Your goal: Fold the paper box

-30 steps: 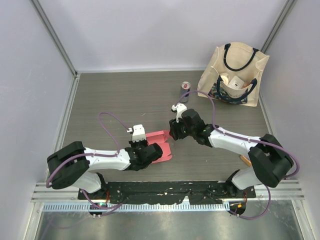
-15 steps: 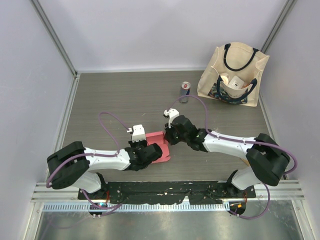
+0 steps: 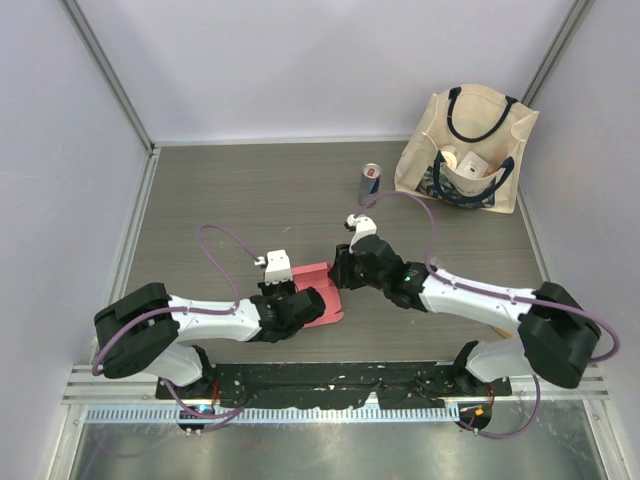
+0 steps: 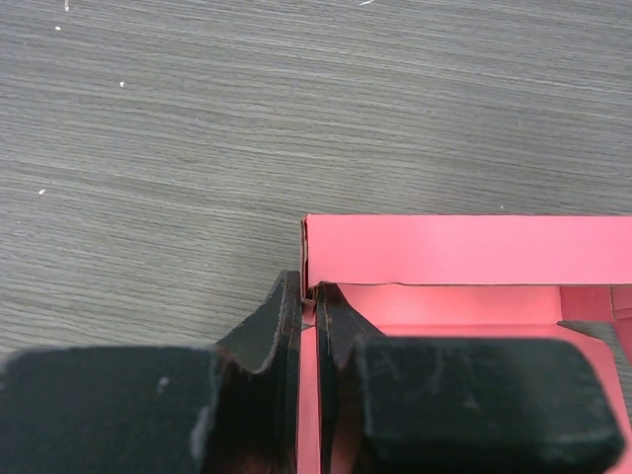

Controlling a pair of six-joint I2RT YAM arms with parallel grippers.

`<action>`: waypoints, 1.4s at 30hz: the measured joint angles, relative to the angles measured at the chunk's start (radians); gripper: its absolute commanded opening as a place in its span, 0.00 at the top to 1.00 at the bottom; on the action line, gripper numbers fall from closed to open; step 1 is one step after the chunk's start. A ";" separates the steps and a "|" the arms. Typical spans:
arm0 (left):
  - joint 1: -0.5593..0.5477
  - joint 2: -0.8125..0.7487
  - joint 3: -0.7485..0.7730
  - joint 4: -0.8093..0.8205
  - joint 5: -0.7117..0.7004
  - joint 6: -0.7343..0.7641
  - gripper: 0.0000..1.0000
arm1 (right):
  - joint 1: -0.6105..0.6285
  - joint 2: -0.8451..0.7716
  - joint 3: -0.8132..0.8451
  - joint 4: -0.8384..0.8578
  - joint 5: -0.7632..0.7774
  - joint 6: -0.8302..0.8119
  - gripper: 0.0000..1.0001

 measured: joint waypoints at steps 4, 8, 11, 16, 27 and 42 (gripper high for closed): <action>0.000 0.000 0.000 0.000 0.001 0.000 1.00 | -0.021 -0.125 -0.062 0.003 -0.014 -0.022 0.48; 0.000 0.000 0.000 0.001 0.001 0.000 1.00 | -0.109 -0.235 -0.103 -0.003 -0.010 -0.021 0.49; -0.002 0.000 0.000 0.001 0.001 0.000 1.00 | -0.184 -0.231 -0.103 0.001 0.027 -0.029 0.51; -0.005 -0.002 -0.001 0.003 0.002 0.000 1.00 | -0.203 -0.069 -0.090 0.001 0.064 -0.088 0.53; -0.006 -0.007 -0.003 0.004 0.006 0.003 1.00 | -0.107 0.054 -0.090 0.090 -0.046 -0.258 0.54; -0.006 -0.007 -0.003 0.004 0.006 0.006 1.00 | -0.084 0.055 -0.128 0.230 -0.209 -0.325 0.54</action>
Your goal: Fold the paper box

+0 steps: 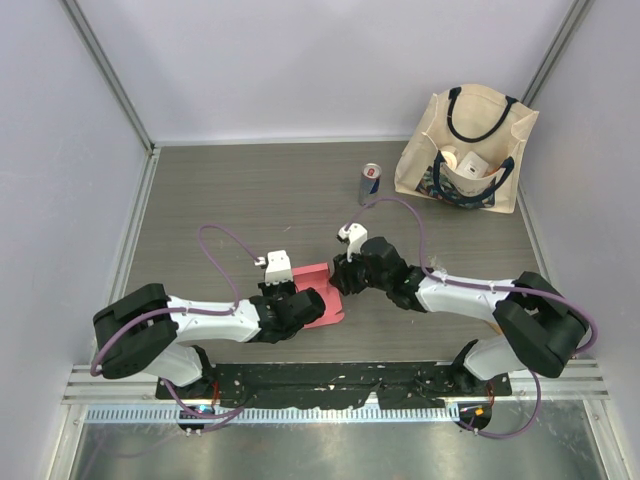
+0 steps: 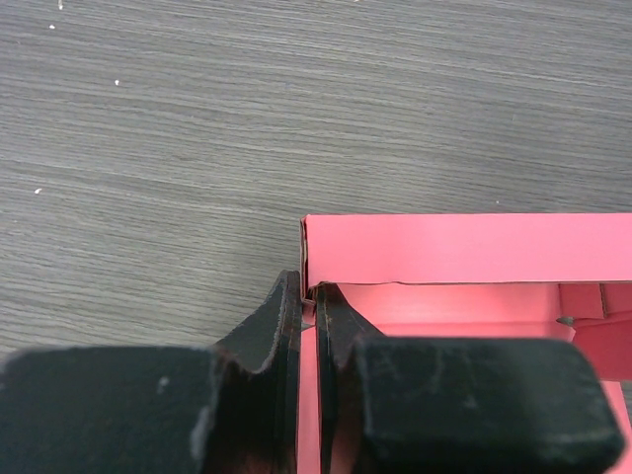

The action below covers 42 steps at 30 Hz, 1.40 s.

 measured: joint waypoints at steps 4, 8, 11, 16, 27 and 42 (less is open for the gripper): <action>0.000 0.000 0.000 0.000 0.000 0.002 1.00 | 0.018 0.003 -0.011 0.039 0.000 -0.016 0.54; 0.000 0.000 0.000 0.000 0.000 0.006 1.00 | 0.040 0.010 -0.040 0.113 0.022 -0.034 0.55; 0.000 0.000 0.000 0.000 0.000 0.010 1.00 | 0.051 0.036 -0.054 0.170 0.048 -0.045 0.55; -0.001 0.000 0.000 0.002 0.000 0.016 1.00 | 0.085 0.072 -0.055 0.233 0.106 -0.072 0.56; -0.006 0.000 0.000 0.005 -0.002 0.017 1.00 | 0.149 0.146 -0.098 0.448 0.272 -0.128 0.72; -0.013 0.000 -0.006 -0.010 -0.027 0.005 1.00 | 0.328 0.357 -0.121 0.816 0.731 -0.193 0.99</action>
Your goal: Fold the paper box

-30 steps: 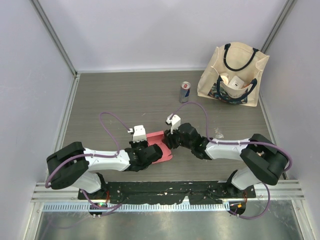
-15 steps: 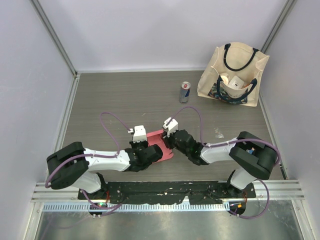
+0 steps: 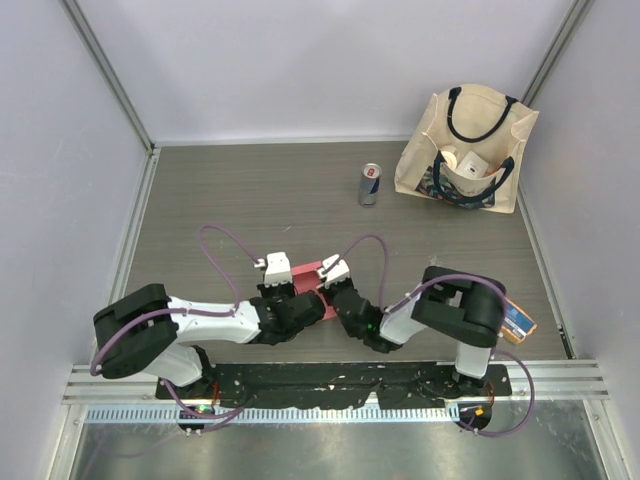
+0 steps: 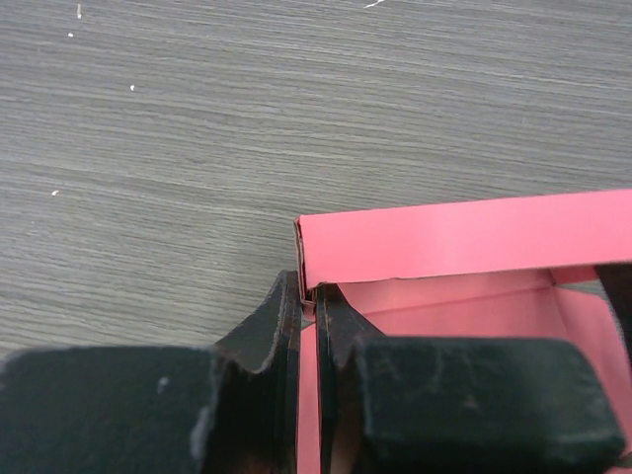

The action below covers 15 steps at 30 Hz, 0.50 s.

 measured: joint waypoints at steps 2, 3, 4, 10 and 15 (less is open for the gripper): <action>-0.001 0.000 -0.003 -0.004 -0.009 -0.019 1.00 | 0.062 0.063 0.018 0.074 0.149 -0.024 0.99; -0.003 0.000 -0.006 -0.007 -0.014 -0.032 1.00 | 0.095 0.098 0.034 0.110 0.233 -0.040 0.99; -0.005 0.000 -0.010 -0.007 -0.018 -0.046 1.00 | 0.124 0.135 0.055 0.142 0.309 -0.066 0.99; -0.005 -0.018 -0.038 0.001 -0.024 -0.109 1.00 | 0.194 0.257 0.126 0.334 0.553 -0.153 0.99; -0.016 -0.017 -0.037 0.012 -0.022 -0.120 1.00 | 0.195 0.192 0.061 0.287 0.502 -0.097 0.67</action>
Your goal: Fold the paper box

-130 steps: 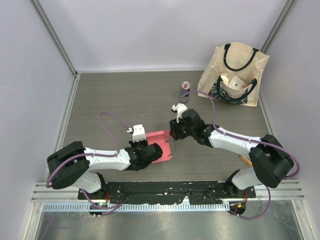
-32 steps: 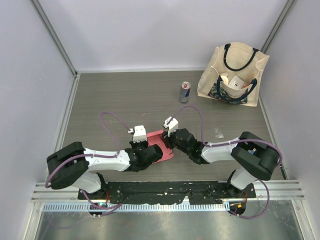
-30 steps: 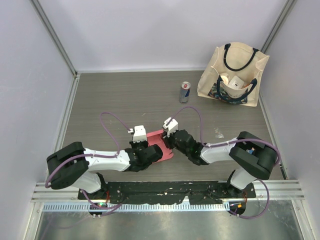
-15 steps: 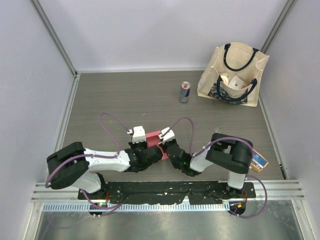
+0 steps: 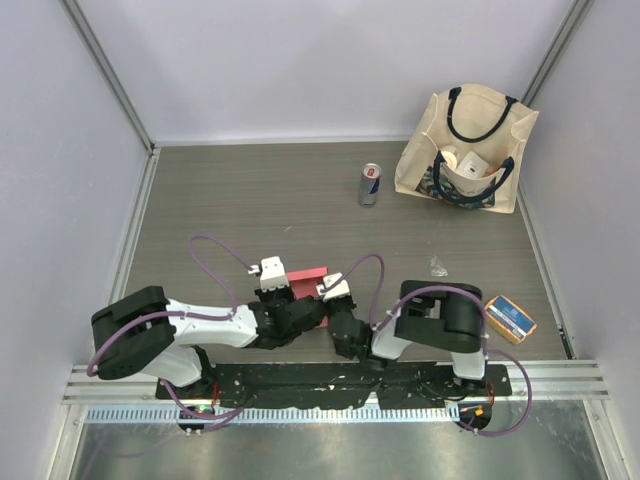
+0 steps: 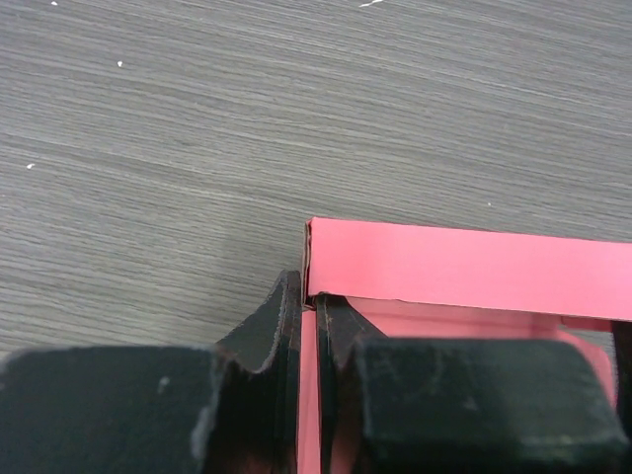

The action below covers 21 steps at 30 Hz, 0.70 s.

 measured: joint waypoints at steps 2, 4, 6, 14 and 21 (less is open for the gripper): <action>-0.003 0.000 0.001 0.005 0.003 0.000 1.00 | -0.009 -0.079 -0.057 -0.047 -0.061 0.052 0.54; -0.004 0.000 0.001 0.004 0.003 0.000 1.00 | -0.031 -0.187 -0.115 -0.113 -0.135 0.106 0.50; -0.004 0.000 0.001 0.003 0.004 0.000 1.00 | -0.059 -0.282 -0.148 -0.199 -0.226 0.165 0.45; -0.004 0.000 0.001 0.003 0.004 0.001 1.00 | -0.136 -0.546 -0.219 -0.513 -0.513 0.325 0.46; -0.004 0.000 0.003 0.003 0.005 0.006 1.00 | -0.189 -0.566 -0.228 -0.568 -0.582 0.312 0.50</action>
